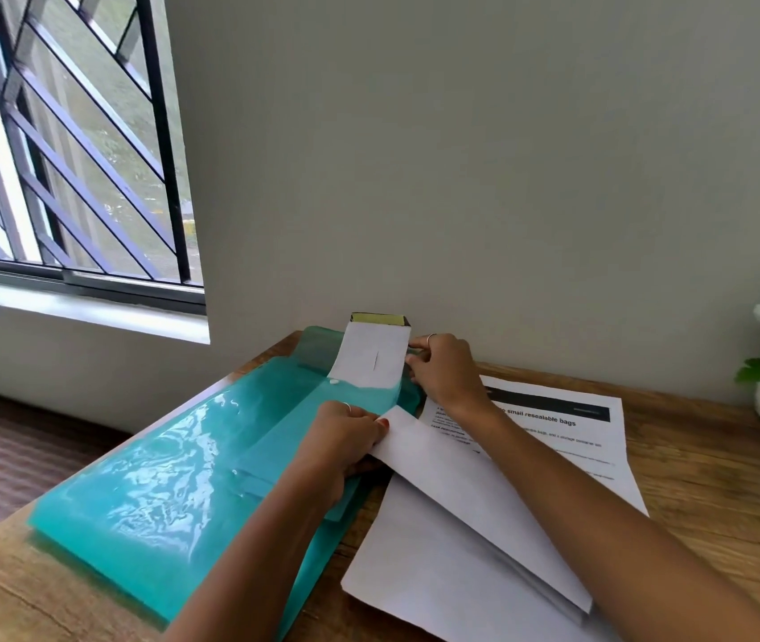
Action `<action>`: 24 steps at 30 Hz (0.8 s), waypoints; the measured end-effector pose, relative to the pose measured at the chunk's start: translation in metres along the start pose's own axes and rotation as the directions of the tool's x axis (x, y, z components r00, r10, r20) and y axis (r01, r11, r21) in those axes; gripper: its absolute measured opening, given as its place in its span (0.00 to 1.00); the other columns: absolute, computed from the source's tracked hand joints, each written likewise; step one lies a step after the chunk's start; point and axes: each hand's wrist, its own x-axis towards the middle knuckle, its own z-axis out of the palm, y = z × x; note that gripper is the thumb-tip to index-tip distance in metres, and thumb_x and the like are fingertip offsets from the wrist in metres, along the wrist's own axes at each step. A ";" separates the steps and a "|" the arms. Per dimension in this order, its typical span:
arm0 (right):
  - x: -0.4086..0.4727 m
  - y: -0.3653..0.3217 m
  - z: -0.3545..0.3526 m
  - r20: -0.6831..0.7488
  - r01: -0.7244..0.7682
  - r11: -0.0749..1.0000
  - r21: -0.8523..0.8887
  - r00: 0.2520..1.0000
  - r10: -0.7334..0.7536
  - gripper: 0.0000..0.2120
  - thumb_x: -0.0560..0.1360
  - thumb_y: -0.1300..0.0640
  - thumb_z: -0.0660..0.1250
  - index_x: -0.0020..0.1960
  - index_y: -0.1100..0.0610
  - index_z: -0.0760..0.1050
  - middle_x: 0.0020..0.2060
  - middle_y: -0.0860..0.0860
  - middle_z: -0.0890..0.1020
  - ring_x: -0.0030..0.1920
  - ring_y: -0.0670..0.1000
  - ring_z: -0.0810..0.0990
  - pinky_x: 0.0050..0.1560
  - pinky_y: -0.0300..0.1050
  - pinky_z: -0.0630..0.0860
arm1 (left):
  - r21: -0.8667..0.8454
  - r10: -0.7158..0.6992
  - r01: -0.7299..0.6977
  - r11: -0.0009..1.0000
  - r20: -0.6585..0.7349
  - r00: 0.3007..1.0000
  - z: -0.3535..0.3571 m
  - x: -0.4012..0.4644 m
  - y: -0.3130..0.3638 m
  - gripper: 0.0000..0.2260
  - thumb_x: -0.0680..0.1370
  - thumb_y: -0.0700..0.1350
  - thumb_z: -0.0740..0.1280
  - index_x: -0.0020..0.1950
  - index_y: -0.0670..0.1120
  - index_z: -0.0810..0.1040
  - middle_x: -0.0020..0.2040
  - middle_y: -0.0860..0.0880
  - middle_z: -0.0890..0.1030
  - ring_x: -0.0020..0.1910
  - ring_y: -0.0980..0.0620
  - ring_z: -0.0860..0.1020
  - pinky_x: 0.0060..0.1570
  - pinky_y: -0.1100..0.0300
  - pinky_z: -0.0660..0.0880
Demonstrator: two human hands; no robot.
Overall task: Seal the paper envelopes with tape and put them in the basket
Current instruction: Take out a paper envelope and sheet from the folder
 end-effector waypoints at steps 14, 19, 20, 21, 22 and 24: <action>0.004 0.002 0.008 0.135 -0.104 0.987 0.119 0.987 0.088 0.13 0.74 0.58 0.70 0.57 0.61 0.79 0.55 0.56 0.81 0.54 0.53 0.79 0.44 0.37 0.73 | 0.086 0.030 -0.028 0.996 -0.018 0.999 0.002 0.006 -0.002 0.05 0.77 0.44 0.66 0.45 0.43 0.78 0.48 0.44 0.80 0.47 0.48 0.79 0.49 0.60 0.76; 0.010 0.004 0.011 0.159 -0.210 0.961 0.182 0.970 0.182 0.08 0.75 0.59 0.69 0.52 0.60 0.78 0.54 0.56 0.81 0.52 0.52 0.78 0.48 0.43 0.76 | 0.099 0.038 -0.036 0.994 -0.018 0.999 0.002 0.006 -0.002 0.05 0.77 0.44 0.66 0.45 0.44 0.77 0.48 0.44 0.80 0.44 0.49 0.79 0.48 0.60 0.76; 0.012 0.003 0.012 0.168 -0.227 0.956 0.186 0.966 0.197 0.07 0.75 0.58 0.67 0.52 0.59 0.77 0.54 0.55 0.80 0.51 0.52 0.78 0.48 0.43 0.77 | 0.096 0.037 -0.035 0.995 -0.016 0.999 0.002 0.007 -0.002 0.04 0.77 0.45 0.66 0.46 0.44 0.78 0.48 0.44 0.80 0.43 0.50 0.78 0.48 0.60 0.76; 0.012 0.002 0.012 0.182 -0.240 0.952 0.190 0.961 0.206 0.06 0.76 0.58 0.66 0.53 0.58 0.76 0.54 0.55 0.80 0.51 0.51 0.77 0.47 0.43 0.76 | 0.095 0.035 -0.033 0.995 -0.014 0.999 0.002 0.007 -0.002 0.04 0.77 0.45 0.67 0.47 0.44 0.78 0.48 0.44 0.79 0.42 0.50 0.78 0.48 0.60 0.77; 0.013 0.000 0.012 0.197 -0.246 0.950 0.194 0.958 0.208 0.06 0.77 0.58 0.64 0.53 0.58 0.74 0.54 0.54 0.79 0.50 0.50 0.76 0.44 0.41 0.75 | 0.095 0.031 -0.030 0.995 -0.013 0.999 0.002 0.007 -0.002 0.05 0.77 0.45 0.67 0.49 0.44 0.78 0.48 0.44 0.79 0.43 0.50 0.78 0.48 0.60 0.77; 0.015 -0.004 0.013 0.213 -0.244 0.944 0.220 0.957 0.198 0.07 0.78 0.59 0.60 0.56 0.58 0.71 0.52 0.54 0.77 0.47 0.48 0.75 0.39 0.39 0.73 | 0.088 0.026 -0.025 0.996 -0.006 1.000 0.001 0.009 -0.002 0.07 0.77 0.45 0.67 0.52 0.43 0.78 0.48 0.45 0.80 0.44 0.49 0.79 0.48 0.60 0.77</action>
